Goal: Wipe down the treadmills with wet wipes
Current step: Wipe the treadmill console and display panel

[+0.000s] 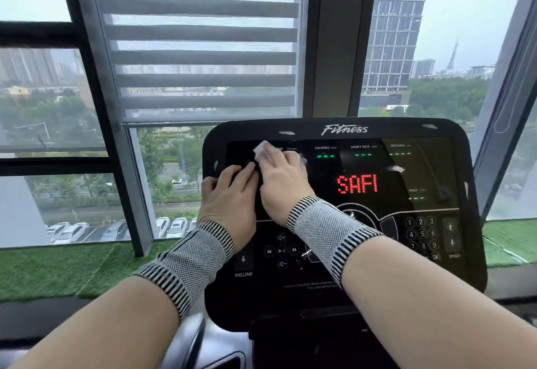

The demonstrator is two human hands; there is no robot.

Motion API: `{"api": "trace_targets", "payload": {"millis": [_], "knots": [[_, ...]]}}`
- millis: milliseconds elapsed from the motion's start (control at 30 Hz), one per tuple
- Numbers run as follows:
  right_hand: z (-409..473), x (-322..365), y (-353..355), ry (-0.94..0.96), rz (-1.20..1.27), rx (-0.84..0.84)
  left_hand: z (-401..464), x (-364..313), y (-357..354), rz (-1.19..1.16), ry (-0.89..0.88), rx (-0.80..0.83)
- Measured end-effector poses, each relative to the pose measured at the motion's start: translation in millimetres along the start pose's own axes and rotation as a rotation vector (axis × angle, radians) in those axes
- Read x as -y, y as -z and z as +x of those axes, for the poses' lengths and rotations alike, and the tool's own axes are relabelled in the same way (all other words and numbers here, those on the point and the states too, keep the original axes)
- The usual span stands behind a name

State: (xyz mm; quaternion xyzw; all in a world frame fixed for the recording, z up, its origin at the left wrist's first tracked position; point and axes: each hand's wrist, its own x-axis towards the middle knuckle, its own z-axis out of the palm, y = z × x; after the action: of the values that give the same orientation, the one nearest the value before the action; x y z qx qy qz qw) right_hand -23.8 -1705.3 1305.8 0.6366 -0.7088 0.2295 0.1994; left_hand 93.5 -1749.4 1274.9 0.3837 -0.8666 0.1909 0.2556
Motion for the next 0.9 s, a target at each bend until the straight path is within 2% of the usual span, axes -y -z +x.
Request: {"api": "trace_targets", "payload": {"millis": [67, 167, 233, 300, 367, 500, 533, 667, 733, 833, 867, 900], "knots": [[1, -7, 2, -0.03, -0.03, 0.007, 1, 1, 0, 0.013, -0.009, 0.003], [-12, -21, 3, -0.272, -0.057, -0.023, 0, 3, 0, 0.018, -0.021, 0.02], [-10, -12, 3, -0.217, -0.053, 0.002, 0, 2, 0, 0.004, -0.014, 0.025], [-2, -1, 4, -0.044, -0.034, 0.047, 1, 3, -2, 0.0, -0.008, 0.023], [1, 0, 6, -0.024, -0.057, 0.06, 0, 5, -3, 0.001, -0.015, -0.002], [-9, -19, 8, -0.333, -0.119, 0.003, 0, 8, -7, 0.013, -0.034, -0.006], [-9, -16, 8, -0.324, -0.114, -0.003, 0, 8, -8, 0.008, -0.033, -0.011], [-1, -1, 8, -0.029, -0.068, 0.075, 0, 4, -11, -0.008, -0.009, -0.017], [-5, -12, 6, -0.132, -0.101, 0.03, 1, 5, -11, 0.008, -0.02, -0.013], [-16, -26, 5, -0.483, -0.053, -0.03, 0, 8, -9, 0.031, -0.026, -0.008], [-16, -24, 5, -0.488, -0.042, -0.03, 0, 7, -9, 0.033, -0.023, -0.01], [-16, -20, 3, -0.417, -0.035, -0.023, 0, 6, -9, 0.031, -0.018, 0.0]]}}
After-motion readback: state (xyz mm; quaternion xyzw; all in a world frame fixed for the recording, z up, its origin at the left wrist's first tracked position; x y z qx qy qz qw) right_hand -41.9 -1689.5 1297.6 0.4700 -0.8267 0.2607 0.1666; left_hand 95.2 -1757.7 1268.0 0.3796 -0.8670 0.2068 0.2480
